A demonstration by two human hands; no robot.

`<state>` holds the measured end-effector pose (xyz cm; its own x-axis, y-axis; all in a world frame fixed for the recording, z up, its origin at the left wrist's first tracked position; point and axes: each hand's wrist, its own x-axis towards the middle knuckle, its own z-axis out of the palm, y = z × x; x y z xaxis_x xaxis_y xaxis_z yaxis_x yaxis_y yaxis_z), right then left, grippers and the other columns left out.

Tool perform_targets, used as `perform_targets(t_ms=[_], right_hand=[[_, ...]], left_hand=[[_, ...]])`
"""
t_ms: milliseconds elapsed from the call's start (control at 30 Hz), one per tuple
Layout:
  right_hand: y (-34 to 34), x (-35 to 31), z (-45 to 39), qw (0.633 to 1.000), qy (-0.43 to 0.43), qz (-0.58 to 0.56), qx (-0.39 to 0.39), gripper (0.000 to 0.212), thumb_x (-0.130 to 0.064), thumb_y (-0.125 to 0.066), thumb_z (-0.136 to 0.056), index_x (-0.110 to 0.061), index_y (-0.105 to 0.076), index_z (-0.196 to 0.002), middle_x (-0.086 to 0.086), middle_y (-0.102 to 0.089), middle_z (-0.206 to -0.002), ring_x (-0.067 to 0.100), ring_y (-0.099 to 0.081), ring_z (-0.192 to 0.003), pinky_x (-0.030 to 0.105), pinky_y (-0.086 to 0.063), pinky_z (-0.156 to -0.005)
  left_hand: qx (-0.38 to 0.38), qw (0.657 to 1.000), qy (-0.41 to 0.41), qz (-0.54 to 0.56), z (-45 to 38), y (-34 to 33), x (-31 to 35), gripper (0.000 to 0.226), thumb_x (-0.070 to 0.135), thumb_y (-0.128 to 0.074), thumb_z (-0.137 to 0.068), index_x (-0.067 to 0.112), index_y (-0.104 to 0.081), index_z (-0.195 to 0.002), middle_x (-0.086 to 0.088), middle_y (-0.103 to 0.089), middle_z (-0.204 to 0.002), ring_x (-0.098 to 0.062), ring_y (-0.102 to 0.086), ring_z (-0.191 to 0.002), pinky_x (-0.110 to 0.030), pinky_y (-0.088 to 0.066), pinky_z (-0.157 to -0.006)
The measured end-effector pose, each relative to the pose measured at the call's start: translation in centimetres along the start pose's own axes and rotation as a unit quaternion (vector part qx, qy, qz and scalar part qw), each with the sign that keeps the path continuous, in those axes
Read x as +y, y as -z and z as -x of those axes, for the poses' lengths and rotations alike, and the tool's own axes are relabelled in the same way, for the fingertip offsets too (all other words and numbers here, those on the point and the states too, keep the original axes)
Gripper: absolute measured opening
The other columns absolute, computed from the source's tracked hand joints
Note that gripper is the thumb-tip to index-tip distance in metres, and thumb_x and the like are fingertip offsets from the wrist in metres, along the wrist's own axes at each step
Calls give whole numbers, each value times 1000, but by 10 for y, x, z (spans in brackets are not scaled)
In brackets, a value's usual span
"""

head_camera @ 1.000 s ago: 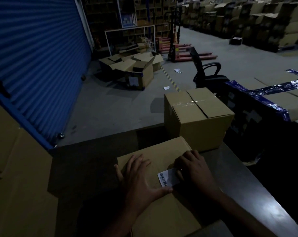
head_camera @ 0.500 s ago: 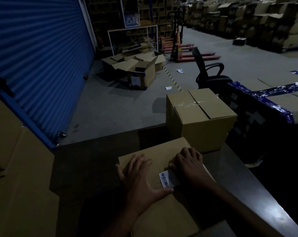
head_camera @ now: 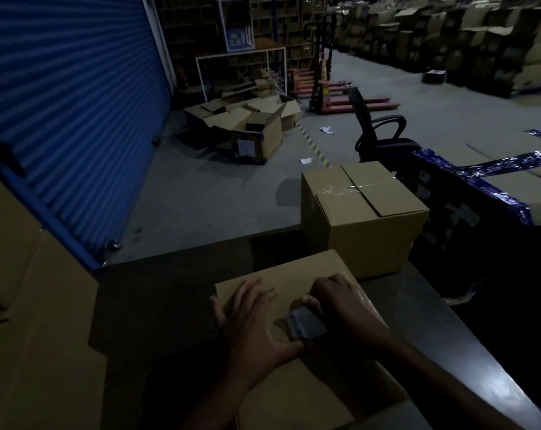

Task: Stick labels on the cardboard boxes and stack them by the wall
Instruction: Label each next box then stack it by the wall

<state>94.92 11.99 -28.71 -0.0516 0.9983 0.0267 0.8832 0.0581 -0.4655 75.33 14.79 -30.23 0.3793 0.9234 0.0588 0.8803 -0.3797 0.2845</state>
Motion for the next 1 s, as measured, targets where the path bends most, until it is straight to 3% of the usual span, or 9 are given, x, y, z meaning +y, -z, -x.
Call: perform_targets(t_ms=[100, 200, 333, 400, 533, 667, 733, 867, 1000], right_hand=[[5, 6, 5, 998, -32, -57, -16, 23, -55, -45, -91, -33, -44, -96, -19, -42, -94, 5, -41, -95, 27, -36, -89], [14, 9, 15, 974, -68, -218, 6, 36, -62, -54, -82, -28, -56, -93, -10, -58, -96, 5, -57, -91, 26, -50, -73], [14, 7, 27, 941, -113, -319, 11, 18, -32, -69, -83, -18, -63, -91, -3, -68, -92, 2, -66, -86, 26, -57, -67], [11, 9, 30, 927, -143, -345, 28, 17, -28, -73, -80, -17, -64, -91, -1, -70, -92, 6, -68, -85, 31, -59, -71], [10, 1, 34, 899, -195, -388, 52, 19, -20, -75, -78, -18, -65, -93, -1, -70, -93, 8, -70, -81, 24, -56, -64], [2, -4, 40, 878, -216, -422, 72, 20, -17, -75, -78, -14, -64, -95, 2, -71, -96, 9, -70, -83, 29, -59, -67], [-1, -5, 44, 858, -214, -458, 91, 33, -13, -77, -74, -15, -61, -104, 6, -72, -93, 15, -72, -81, 34, -59, -66], [1, -7, 48, 825, -182, -526, 96, 63, -5, -77, -70, -29, -48, -121, 10, -71, -83, 26, -71, -80, 41, -58, -69], [2, -10, 52, 805, -156, -561, 113, 68, -2, -77, -69, -23, -48, -127, 12, -70, -81, 29, -69, -76, 42, -58, -68]], left_hand=[[-7, 1000, -2, 6, 1, 1, -1, 112, 101, -39, -48, 43, -38, -143, 21, -15, -161, -1, -1, -149, -59, 16, -115], [-13, 1000, -5, 3, 2, 2, 0, 112, 102, -38, -49, 44, -36, -144, 21, -13, -161, -1, 1, -149, -59, 17, -115], [-10, 999, -4, 30, 3, 5, 1, 115, 105, -38, -46, 43, -39, -143, 22, -16, -160, 1, -1, -148, -56, 18, -116], [-17, 999, -9, 37, 4, 9, 0, 117, 106, -36, -45, 43, -37, -144, 22, -14, -160, 1, 0, -148, -55, 19, -116], [-27, 995, -40, 89, 4, 11, -8, 109, 103, -28, -56, 40, -43, -143, 24, -18, -158, 6, -1, -146, -51, 19, -118], [57, 985, -24, 160, 0, -4, -21, 57, 59, -21, -92, 38, -59, -128, 18, -43, -150, 18, -16, -136, -46, 9, -122], [98, 981, -10, 167, -3, -13, -21, 53, 42, -19, -96, 35, -64, -122, 18, -50, -145, 11, -28, -136, -46, 5, -122], [114, 978, -22, 172, -13, -23, -25, 59, 41, -14, -92, 33, -67, -119, 18, -55, -140, 7, -35, -136, -50, 1, -123], [110, 977, -38, 180, -17, -18, -24, 39, 26, -33, -103, 27, -66, -122, 16, -53, -140, 10, -30, -132, -15, 13, -117]])
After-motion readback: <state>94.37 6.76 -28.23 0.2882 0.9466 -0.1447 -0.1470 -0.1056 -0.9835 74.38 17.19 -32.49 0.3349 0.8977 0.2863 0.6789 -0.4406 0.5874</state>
